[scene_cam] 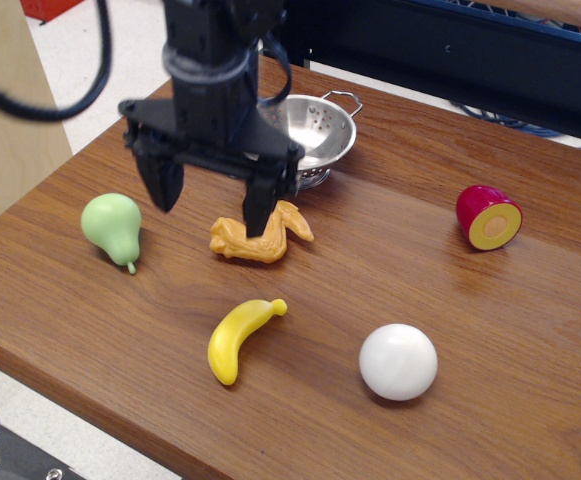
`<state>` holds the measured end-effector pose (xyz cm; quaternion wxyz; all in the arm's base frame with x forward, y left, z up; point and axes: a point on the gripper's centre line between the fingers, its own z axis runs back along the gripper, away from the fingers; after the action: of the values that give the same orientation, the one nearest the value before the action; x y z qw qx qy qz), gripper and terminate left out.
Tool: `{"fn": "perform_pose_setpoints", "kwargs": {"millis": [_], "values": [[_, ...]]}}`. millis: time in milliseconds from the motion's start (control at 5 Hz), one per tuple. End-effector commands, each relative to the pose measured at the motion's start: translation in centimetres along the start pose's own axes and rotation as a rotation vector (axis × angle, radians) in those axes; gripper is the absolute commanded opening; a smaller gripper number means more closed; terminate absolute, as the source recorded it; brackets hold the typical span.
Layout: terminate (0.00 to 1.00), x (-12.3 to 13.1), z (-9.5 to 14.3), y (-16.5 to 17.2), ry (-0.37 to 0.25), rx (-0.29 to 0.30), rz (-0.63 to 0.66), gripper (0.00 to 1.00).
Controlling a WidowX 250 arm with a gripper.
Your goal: Put banana in colander
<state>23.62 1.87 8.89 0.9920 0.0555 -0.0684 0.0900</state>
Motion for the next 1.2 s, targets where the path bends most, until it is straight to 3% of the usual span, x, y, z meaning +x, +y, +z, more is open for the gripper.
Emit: {"fn": "perform_pose_setpoints", "kwargs": {"millis": [0,200,600,1000], "values": [[0.0,-1.4,-1.4,-1.7,-0.024,-0.007,-0.08,1.0],[0.0,-2.0,-2.5,-3.1,0.001,-0.053,-0.108,1.0],[0.0,-3.3,-4.9,-3.1,0.013,-0.028,-0.166,1.0],[0.0,-4.3,-7.1,-3.0,-0.019,-0.005,-0.173,1.0]]}}
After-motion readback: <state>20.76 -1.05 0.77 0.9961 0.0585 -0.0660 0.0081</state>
